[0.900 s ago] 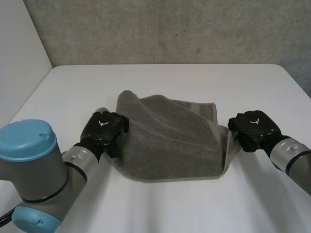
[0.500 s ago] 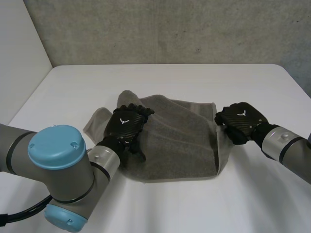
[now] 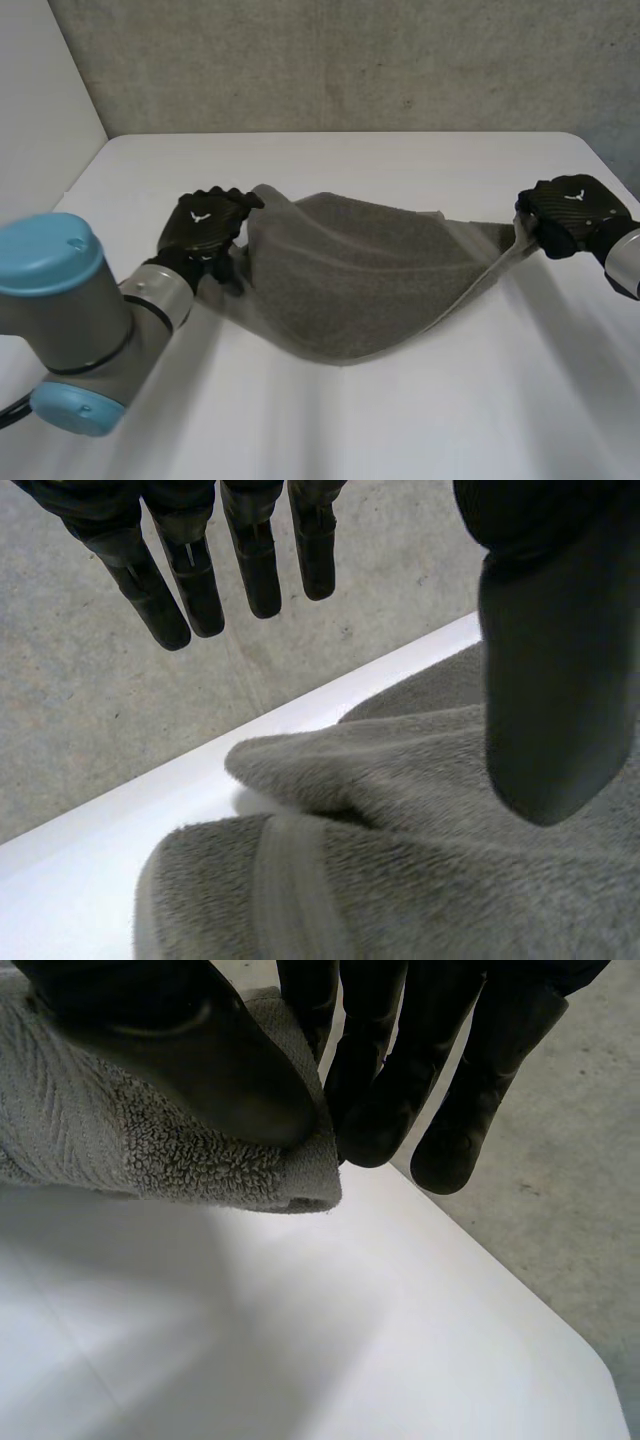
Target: Fold the towel.
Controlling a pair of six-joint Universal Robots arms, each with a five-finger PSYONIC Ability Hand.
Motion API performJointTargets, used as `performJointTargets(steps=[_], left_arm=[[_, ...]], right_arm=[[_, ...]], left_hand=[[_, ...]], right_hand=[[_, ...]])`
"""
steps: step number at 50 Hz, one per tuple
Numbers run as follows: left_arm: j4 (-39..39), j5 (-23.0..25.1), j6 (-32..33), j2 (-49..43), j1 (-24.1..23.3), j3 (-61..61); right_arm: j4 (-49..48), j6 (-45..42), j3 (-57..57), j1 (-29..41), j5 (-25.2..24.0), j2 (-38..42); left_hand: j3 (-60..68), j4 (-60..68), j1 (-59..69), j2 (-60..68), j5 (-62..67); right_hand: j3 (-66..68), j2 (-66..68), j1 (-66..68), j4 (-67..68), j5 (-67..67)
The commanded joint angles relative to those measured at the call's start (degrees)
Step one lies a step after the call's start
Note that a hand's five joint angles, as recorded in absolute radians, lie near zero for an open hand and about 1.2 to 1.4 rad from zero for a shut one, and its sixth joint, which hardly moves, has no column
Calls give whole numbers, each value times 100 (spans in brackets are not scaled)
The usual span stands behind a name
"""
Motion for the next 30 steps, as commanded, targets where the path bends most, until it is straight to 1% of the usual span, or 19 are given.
performJointTargets(steps=[1, 2, 3, 5, 6, 8, 10, 16, 19, 24, 30], left_arm=[[-181, 693, 162, 138, 473, -171], [-181, 754, 258, 138, 552, -189], [-181, 755, 259, 138, 552, -189], [-181, 790, 503, 59, 640, -224], [-181, 790, 505, 59, 640, -224], [-181, 790, 767, -46, 693, -224], [-181, 790, 890, -125, 737, -224], [-207, 790, 1120, -258, 877, -154], [-234, 799, 1129, -293, 886, -145], [-409, 808, 1137, -468, 886, -49], [-480, 843, 1146, -636, 895, 13]], right_arm=[[73, 13, -79, -72, 115, 13], [73, 39, -96, -107, 254, 13], [73, 39, -96, -107, 256, 13], [64, 127, -149, -186, 570, 13], [64, 127, -149, -186, 572, 13], [72, 206, -184, -212, 800, 13], [73, 215, -201, -213, 861, 13], [73, 189, -228, -195, 915, 31], [73, 189, -237, -195, 915, 40], [81, 197, -219, -195, 915, 57], [81, 189, -210, -160, 862, 66]], left_hand=[[-82, -80, -76, -68, -1113], [51, 53, 57, 66, -980], [53, 54, 59, 67, -978], [153, 155, 159, 167, -878], [154, 155, 160, 168, -877], [237, 238, 243, 251, -794], [404, 406, 410, 419, -627], [591, 592, 597, 605, -440], [641, 643, 647, 656, -390], [1162, 1163, 1168, 1176, 131], [1163, 1164, 1169, 1177, 132]], right_hand=[[265, 508, 357, 274, 310], [265, 508, 357, 274, 310], [265, 508, 357, 274, 310], [265, 508, 357, 274, 310], [265, 508, 357, 274, 310], [265, 508, 357, 274, 310], [265, 508, 357, 274, 310], [265, 508, 357, 274, 310], [265, 508, 357, 274, 310], [265, 508, 357, 274, 310], [265, 508, 357, 274, 310]])
